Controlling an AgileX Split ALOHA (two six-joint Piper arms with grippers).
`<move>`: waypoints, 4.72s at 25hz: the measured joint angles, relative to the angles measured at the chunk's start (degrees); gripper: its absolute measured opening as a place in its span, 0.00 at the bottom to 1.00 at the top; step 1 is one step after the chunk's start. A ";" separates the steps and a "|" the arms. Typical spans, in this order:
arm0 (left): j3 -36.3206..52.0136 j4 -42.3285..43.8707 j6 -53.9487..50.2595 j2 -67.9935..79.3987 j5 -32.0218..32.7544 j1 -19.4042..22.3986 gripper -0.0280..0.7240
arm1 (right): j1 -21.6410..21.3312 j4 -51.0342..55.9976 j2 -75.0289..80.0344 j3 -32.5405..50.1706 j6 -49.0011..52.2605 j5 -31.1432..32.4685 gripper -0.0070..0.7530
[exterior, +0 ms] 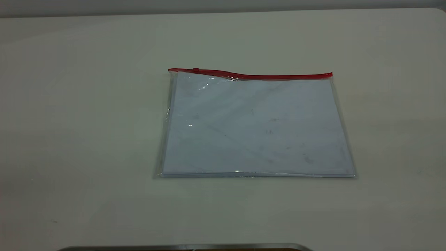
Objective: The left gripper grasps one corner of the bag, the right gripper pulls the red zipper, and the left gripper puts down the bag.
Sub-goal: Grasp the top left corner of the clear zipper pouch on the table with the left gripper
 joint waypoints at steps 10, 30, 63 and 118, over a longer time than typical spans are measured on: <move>0.00 0.00 0.00 0.00 0.00 0.00 0.82 | 0.00 0.00 0.00 0.00 0.00 0.00 0.78; 0.00 0.00 0.18 0.00 0.00 0.00 0.82 | 0.00 0.00 0.00 0.00 0.00 0.00 0.78; -27.70 -21.10 9.81 87.54 -33.32 0.00 0.82 | 0.00 5.85 42.09 -9.35 0.45 -13.82 0.78; -54.14 -81.73 73.54 145.61 -34.62 -8.52 0.81 | 6.43 13.59 95.73 -24.10 -19.68 -39.42 0.78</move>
